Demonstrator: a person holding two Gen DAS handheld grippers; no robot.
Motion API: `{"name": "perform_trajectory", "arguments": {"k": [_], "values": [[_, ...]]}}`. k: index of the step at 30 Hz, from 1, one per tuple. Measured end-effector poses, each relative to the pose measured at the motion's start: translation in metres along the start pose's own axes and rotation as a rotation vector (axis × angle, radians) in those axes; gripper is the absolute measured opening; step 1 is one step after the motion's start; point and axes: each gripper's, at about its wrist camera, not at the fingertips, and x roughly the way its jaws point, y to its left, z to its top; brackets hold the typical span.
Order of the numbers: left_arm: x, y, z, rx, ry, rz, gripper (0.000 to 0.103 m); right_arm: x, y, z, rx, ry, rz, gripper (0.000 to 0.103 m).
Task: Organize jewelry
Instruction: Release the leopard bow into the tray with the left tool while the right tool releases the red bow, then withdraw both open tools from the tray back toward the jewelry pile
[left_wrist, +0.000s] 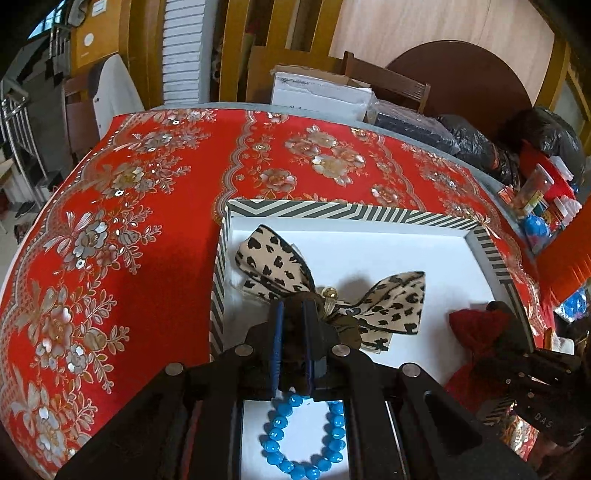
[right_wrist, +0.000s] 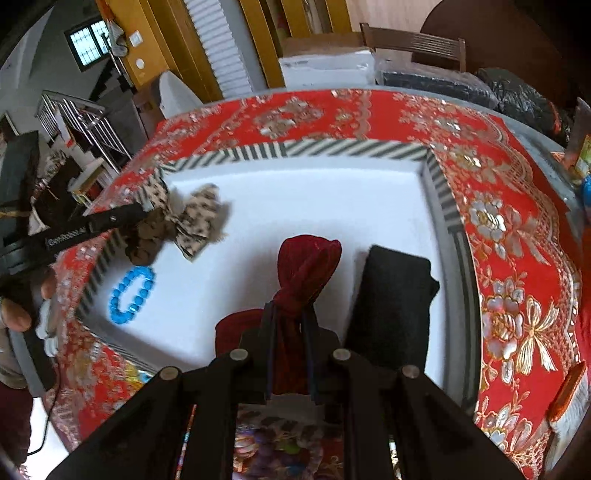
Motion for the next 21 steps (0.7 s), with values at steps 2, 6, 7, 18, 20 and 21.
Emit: {"name": "perform_trajectory", "arguments": {"k": [2, 6, 7, 18, 20, 21], "values": [[-0.003, 0.000, 0.000, 0.000, -0.006, -0.017, 0.014, -0.001, 0.000, -0.002, -0.002, -0.002, -0.011, 0.018], [-0.017, 0.000, -0.003, -0.006, -0.029, -0.015, 0.025, -0.015, -0.005, -0.005, 0.036, -0.031, 0.013, 0.039], [-0.022, -0.001, -0.003, -0.001, -0.040, -0.008, 0.027, -0.020, -0.005, -0.005, 0.047, -0.046, 0.027, 0.044], [-0.080, -0.012, -0.026, 0.055, -0.122, 0.081, 0.027, -0.070, 0.011, -0.027, 0.052, -0.148, 0.056, 0.058], [-0.089, -0.014, -0.032, 0.064, -0.136, 0.092, 0.027, -0.077, 0.015, -0.030, 0.046, -0.161, 0.055, 0.059], [-0.092, -0.016, -0.034, 0.068, -0.144, 0.099, 0.027, -0.081, 0.017, -0.032, 0.043, -0.167, 0.056, 0.059]]}}
